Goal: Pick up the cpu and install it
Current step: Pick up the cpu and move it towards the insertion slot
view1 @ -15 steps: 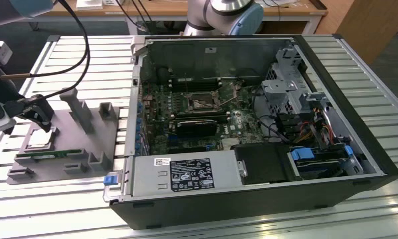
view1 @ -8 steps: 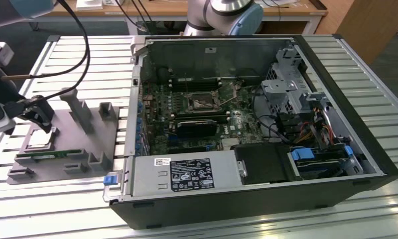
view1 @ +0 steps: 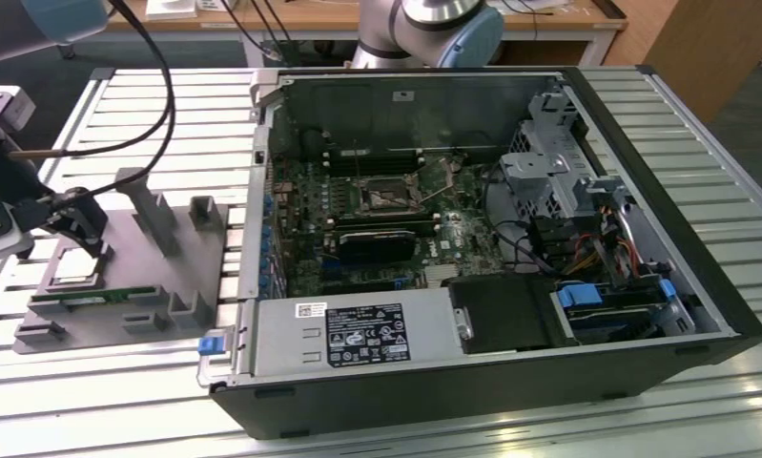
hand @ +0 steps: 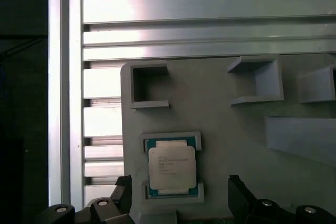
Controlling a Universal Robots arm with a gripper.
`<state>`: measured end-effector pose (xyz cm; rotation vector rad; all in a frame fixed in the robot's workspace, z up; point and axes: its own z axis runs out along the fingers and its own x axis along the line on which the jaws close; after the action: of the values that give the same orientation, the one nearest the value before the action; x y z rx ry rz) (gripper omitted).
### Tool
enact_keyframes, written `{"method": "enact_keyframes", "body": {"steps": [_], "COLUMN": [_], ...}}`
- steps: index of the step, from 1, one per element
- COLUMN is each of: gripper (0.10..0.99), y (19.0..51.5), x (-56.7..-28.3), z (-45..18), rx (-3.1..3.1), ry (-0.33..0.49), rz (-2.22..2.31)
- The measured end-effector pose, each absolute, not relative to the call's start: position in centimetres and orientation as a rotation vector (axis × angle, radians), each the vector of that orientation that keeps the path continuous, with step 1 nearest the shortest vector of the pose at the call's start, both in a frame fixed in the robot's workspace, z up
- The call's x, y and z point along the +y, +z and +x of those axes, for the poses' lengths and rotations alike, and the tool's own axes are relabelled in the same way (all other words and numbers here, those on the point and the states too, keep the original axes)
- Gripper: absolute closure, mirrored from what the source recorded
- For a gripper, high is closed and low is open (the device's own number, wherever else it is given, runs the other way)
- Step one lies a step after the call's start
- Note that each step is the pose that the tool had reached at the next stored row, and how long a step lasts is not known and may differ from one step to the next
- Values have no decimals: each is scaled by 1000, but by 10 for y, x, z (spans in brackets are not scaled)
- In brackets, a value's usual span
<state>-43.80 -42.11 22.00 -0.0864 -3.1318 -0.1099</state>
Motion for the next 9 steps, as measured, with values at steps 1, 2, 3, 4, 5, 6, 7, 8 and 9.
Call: {"method": "enact_keyframes", "body": {"steps": [1,2,3,4,5,6,7,8,9], "gripper": [267,267,267,267,267,267,267,267,267], "y": [219,218,216,215,215,214,214,213,213], "x": [-421,-421,-421,-421,-421,-421,-421,-421,-421], "z": [-438,-438,-438,-438,-438,-438,-438,-438,-438], "rx": [-3132,-3132,-3132,-3132,-3132,-3132,-3132,-3132,-3132], "ry": [-110,-110,-111,-111,-111,-111,-111,-111,-111], "rz": [-87,-87,-87,-87,-87,-87,-87,-87,-87]}}
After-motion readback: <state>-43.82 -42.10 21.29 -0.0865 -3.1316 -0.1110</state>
